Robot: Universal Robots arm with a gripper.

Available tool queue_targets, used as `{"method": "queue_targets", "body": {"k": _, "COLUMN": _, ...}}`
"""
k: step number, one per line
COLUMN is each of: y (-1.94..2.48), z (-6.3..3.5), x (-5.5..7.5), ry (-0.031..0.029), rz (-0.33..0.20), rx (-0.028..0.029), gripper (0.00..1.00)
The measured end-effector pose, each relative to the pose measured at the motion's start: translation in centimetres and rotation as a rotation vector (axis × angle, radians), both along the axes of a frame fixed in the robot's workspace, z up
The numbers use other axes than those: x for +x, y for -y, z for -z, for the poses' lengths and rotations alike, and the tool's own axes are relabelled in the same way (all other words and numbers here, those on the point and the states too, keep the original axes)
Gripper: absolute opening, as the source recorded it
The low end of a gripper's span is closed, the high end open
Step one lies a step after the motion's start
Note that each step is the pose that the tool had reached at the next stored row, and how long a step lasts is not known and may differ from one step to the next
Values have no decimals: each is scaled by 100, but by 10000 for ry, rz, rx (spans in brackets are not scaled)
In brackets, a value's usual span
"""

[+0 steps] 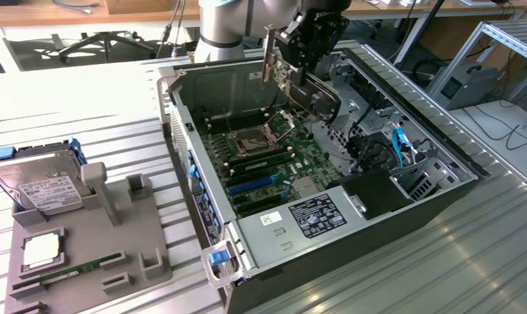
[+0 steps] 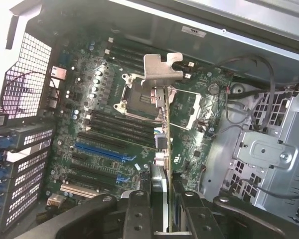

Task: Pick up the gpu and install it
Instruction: 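Insert the gpu into the slot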

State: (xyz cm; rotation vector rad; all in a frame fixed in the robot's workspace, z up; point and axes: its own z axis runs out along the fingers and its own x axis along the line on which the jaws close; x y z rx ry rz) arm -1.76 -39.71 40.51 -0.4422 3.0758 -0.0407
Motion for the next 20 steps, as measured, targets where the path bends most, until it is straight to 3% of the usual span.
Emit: {"method": "queue_targets", "body": {"k": 20, "y": 0, "z": 0, "x": 1, "ry": 0, "rz": -1107, "rx": -1, "gripper": 27}}
